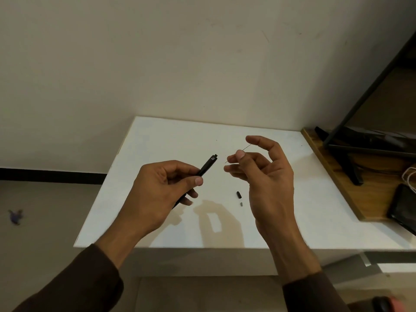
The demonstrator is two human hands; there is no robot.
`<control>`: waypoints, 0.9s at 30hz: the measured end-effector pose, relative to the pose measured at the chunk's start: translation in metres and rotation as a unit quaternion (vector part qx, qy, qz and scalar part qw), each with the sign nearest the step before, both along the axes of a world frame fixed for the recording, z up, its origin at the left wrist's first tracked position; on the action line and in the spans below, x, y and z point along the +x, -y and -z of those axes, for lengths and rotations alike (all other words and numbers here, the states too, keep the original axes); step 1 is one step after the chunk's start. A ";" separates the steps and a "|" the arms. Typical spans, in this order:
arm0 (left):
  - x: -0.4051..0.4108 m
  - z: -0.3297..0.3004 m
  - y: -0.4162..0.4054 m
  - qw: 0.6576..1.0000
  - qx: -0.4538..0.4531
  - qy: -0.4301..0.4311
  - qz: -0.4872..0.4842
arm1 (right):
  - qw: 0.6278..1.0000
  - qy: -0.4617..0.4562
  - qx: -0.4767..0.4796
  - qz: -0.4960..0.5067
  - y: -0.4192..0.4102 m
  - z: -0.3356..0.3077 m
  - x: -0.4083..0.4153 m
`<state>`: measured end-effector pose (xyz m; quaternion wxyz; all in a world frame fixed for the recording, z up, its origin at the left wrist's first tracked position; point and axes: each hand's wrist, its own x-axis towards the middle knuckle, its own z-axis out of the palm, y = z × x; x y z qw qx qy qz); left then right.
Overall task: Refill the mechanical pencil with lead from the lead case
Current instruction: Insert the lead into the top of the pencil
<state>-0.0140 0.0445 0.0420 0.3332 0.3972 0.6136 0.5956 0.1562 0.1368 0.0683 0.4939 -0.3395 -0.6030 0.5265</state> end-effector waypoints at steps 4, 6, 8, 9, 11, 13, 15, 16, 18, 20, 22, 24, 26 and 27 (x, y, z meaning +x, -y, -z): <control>0.001 0.001 0.000 1.000 0.000 -0.017 0.007 | 1.000 -0.006 0.020 0.017 0.000 0.000 -0.001; 0.001 0.001 0.000 1.000 0.005 -0.018 0.005 | 0.999 -0.011 0.025 0.023 -0.001 -0.002 -0.001; 0.000 0.000 0.000 1.000 0.008 -0.020 0.005 | 0.999 -0.017 0.029 0.026 -0.001 -0.003 0.000; 0.000 0.000 0.001 1.000 0.009 -0.021 0.006 | 0.999 -0.019 0.030 0.027 0.000 -0.003 0.000; 0.001 -0.001 0.001 1.000 0.009 -0.028 0.009 | 0.999 -0.019 0.035 0.034 0.000 -0.004 0.000; 0.001 -0.001 0.001 0.999 0.008 -0.040 0.011 | 0.998 -0.016 0.040 0.046 0.000 -0.004 0.000; 0.002 -0.001 0.001 0.999 0.007 -0.048 0.011 | 0.997 -0.016 0.042 0.056 0.001 -0.004 -0.001; 0.002 -0.002 0.002 0.999 0.006 -0.049 0.011 | 0.997 -0.016 0.043 0.060 0.002 -0.005 -0.001; 0.002 -0.002 0.002 0.999 0.004 -0.049 0.012 | 0.997 -0.014 0.046 0.066 0.002 -0.005 -0.002; 0.003 -0.003 0.002 0.999 0.003 -0.051 0.011 | 0.996 -0.011 0.047 0.071 0.003 -0.006 -0.002; 0.004 -0.004 0.003 0.999 0.003 -0.049 0.012 | 0.996 -0.010 0.047 0.074 0.003 -0.006 -0.002; 0.004 -0.005 0.003 0.999 0.003 -0.047 0.011 | 0.996 -0.009 0.048 0.078 0.003 -0.006 -0.002; 0.004 -0.005 0.003 0.999 0.006 -0.047 0.011 | 0.996 -0.011 0.047 0.079 0.003 -0.007 -0.002; 0.004 -0.006 0.003 0.999 0.009 -0.046 0.011 | 0.996 -0.011 0.047 0.078 0.003 -0.007 -0.002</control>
